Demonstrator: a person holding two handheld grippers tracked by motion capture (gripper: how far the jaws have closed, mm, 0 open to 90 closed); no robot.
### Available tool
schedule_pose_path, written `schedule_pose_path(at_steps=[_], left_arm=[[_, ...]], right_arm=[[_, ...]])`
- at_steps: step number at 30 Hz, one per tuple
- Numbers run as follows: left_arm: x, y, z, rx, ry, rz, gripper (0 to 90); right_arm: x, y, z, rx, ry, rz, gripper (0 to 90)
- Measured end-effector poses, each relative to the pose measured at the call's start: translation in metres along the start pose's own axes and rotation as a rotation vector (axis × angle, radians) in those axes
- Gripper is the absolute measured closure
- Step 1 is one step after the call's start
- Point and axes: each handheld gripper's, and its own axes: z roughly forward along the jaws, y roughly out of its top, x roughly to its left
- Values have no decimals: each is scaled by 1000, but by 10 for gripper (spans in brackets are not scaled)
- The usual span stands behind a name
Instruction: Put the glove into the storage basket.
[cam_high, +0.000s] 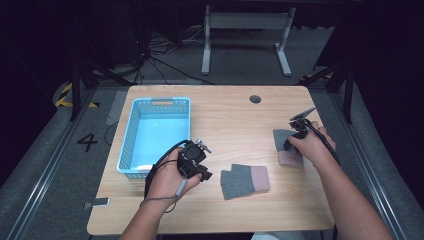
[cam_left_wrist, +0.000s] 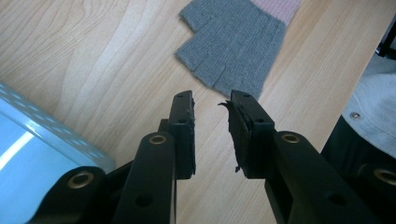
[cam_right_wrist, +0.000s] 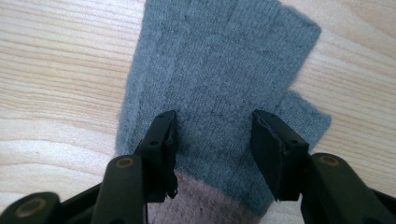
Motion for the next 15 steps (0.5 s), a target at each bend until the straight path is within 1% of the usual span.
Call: schedule_pose_path(at_steps=[2, 7, 12, 15], left_arm=[[-1, 0, 0, -1, -1, 1, 715], [-1, 0, 0, -2, -1, 2, 715], [-1, 0, 0, -3, -3, 0, 715], [-1, 0, -1, -6, -2, -2, 715]], right_arm=[[0, 2, 0, 13, -1, -6, 533], [0, 3, 0, 24, -4, -18, 594], [1, 4, -1, 28, -3, -40, 722], [2, 4, -1, 24, 1, -56, 767]])
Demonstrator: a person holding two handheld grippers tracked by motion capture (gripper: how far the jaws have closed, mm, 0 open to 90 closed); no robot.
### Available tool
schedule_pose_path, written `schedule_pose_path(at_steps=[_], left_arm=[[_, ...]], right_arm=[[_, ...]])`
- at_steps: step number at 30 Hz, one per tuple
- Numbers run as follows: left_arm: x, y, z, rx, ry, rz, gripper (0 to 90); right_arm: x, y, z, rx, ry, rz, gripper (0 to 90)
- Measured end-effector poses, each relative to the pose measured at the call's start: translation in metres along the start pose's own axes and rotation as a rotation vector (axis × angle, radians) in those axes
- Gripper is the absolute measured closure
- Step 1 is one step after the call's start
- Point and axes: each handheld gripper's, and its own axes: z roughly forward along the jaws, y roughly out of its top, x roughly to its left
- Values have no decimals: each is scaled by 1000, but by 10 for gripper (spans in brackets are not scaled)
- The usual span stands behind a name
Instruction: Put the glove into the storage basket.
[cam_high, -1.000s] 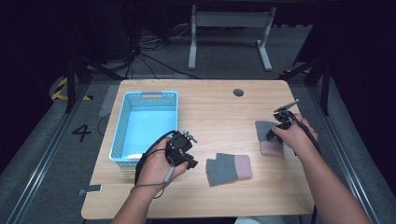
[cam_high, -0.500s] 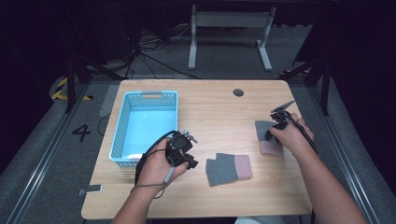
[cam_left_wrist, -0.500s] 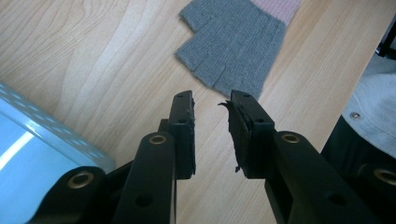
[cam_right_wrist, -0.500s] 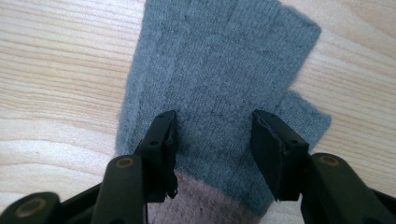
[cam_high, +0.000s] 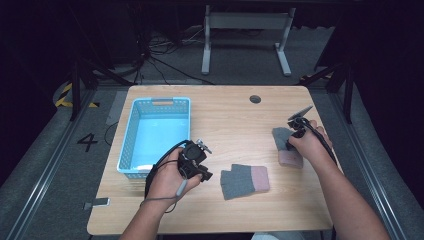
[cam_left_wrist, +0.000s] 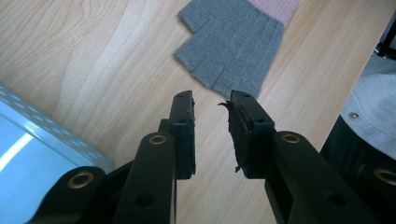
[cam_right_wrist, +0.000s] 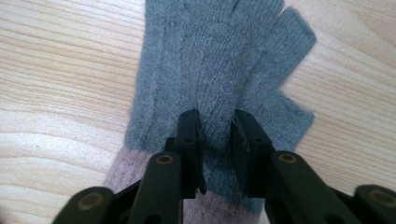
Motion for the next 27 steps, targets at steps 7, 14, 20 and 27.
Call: schedule_pose_path(at_steps=[7, 14, 20, 27], left_arm=[[1, 0, 0, 0, 0, 0, 716], [3, 0, 1, 3, 3, -3, 716], [3, 0, 2, 7, 1, -3, 716], [2, 0, 1, 7, 0, -1, 715]], right_arm=[[-7, -2, -1, -17, 55, 6, 800], [-16, -4, -7, -61, 112, 4, 806], [-16, -6, -20, -86, 121, -14, 805], [-8, -10, -43, -122, 124, -62, 803]])
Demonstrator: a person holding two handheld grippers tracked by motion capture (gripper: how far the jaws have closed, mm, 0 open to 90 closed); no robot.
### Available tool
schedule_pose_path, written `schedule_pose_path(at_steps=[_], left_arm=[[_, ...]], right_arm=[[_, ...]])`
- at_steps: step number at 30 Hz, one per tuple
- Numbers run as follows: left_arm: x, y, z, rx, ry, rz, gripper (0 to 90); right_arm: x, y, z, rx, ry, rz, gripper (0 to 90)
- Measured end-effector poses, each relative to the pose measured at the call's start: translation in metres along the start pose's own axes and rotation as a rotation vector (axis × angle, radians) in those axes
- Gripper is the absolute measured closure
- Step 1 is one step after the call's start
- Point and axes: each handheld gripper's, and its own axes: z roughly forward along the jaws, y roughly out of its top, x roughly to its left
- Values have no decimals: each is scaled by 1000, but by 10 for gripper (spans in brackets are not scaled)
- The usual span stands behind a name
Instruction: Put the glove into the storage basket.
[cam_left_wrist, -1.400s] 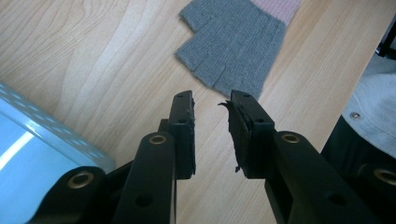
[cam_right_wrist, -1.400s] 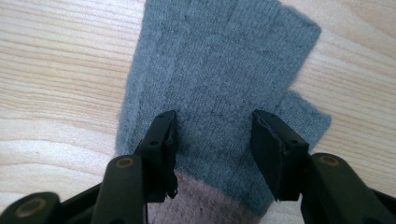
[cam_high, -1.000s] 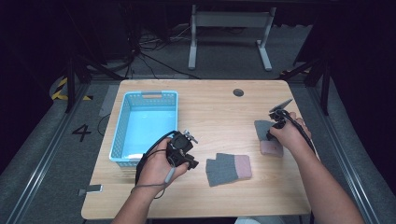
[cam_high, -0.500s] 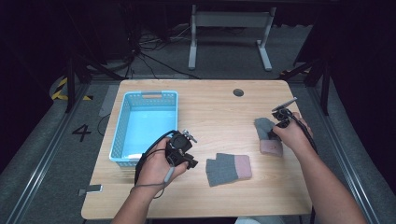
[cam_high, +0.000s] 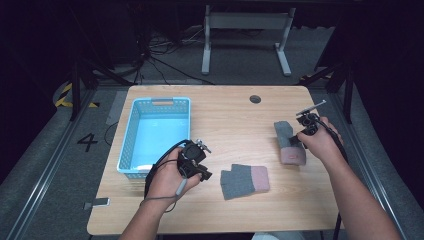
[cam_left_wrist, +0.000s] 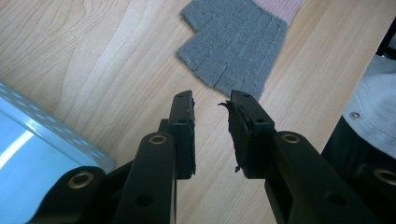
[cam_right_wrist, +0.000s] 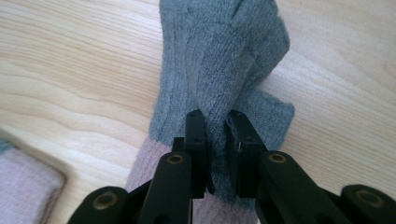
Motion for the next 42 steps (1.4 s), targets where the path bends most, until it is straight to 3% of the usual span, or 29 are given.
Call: schedule_pose_path(at_steps=[11, 19, 23, 25, 34, 42], left_arm=[[0, 0, -1, -1, 0, 1, 715], [0, 0, -3, -12, 2, -1, 715], [0, 0, -3, -12, 1, -1, 715], [0, -1, -3, -13, 2, -1, 712], [1, -9, -9, -19, 15, -22, 713], [1, -10, -11, -22, 20, -25, 713]], right_arm=[[32, -2, -38, -20, 20, -139, 798], [62, -5, -59, -8, 51, -308, 792], [76, -6, -63, -7, 64, -372, 791], [85, -7, -63, -5, 85, -429, 789], [112, -7, -63, 4, 143, -558, 788], [139, -11, -53, 32, 190, -671, 788]])
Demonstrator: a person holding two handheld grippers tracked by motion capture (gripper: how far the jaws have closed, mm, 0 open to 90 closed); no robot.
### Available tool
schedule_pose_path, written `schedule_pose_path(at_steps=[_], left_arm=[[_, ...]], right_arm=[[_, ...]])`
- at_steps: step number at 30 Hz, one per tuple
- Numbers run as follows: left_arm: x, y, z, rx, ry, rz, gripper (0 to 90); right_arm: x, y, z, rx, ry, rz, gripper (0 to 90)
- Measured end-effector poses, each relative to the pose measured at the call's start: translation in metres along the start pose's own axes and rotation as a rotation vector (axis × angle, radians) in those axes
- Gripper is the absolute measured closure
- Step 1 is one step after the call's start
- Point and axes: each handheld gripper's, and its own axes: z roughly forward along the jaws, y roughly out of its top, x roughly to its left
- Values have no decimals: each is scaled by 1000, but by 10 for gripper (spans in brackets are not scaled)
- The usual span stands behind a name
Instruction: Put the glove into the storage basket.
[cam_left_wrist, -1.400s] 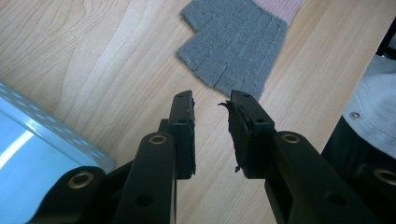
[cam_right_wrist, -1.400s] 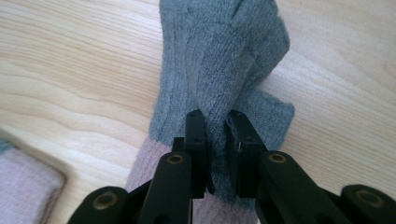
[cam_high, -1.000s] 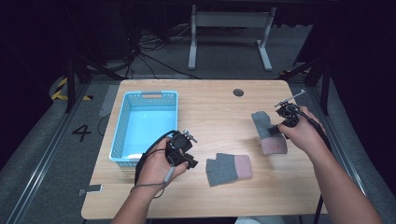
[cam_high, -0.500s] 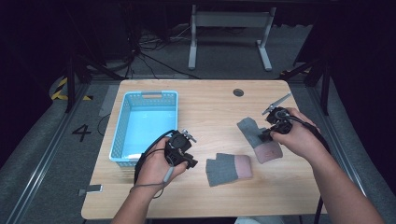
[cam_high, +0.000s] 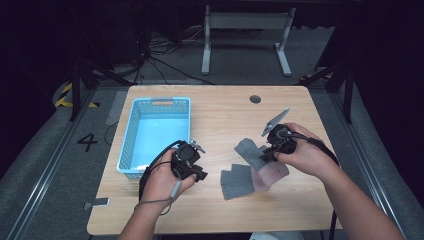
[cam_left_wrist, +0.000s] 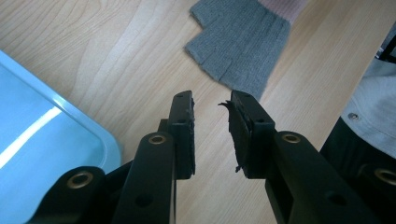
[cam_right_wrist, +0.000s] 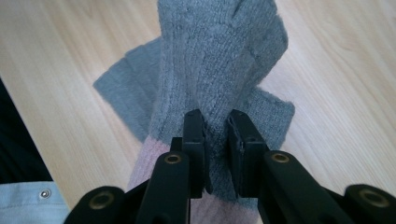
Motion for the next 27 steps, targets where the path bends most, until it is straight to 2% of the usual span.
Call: schedule_pose_path(at_steps=[5, 14, 15, 17, 19, 20, 24, 26, 27], left_arm=[[0, 2, 1, -1, -2, 8, 712], [-1, 4, 1, -2, -7, 15, 713], [-1, 4, 1, 1, -7, 16, 713], [-1, 4, 1, 1, -5, 16, 713], [-1, 4, 1, 1, -6, 16, 713], [-1, 4, 1, 1, -6, 17, 713], [-1, 4, 1, 2, -6, 15, 713], [-2, 4, 1, 3, -4, 16, 712], [-2, 4, 1, 3, -6, 18, 713]], right_arm=[[11, 5, 14, 26, 38, -43, 784], [20, 10, 34, 88, 53, -102, 783], [21, 11, 38, 105, 53, -132, 783], [22, 12, 39, 103, 60, -121, 784], [21, 13, 42, 112, 59, -135, 783], [22, 13, 44, 110, 69, -122, 783], [21, 13, 51, 123, 69, -143, 783], [23, 13, 54, 124, 78, -135, 783], [23, 12, 57, 129, 76, -152, 783]])
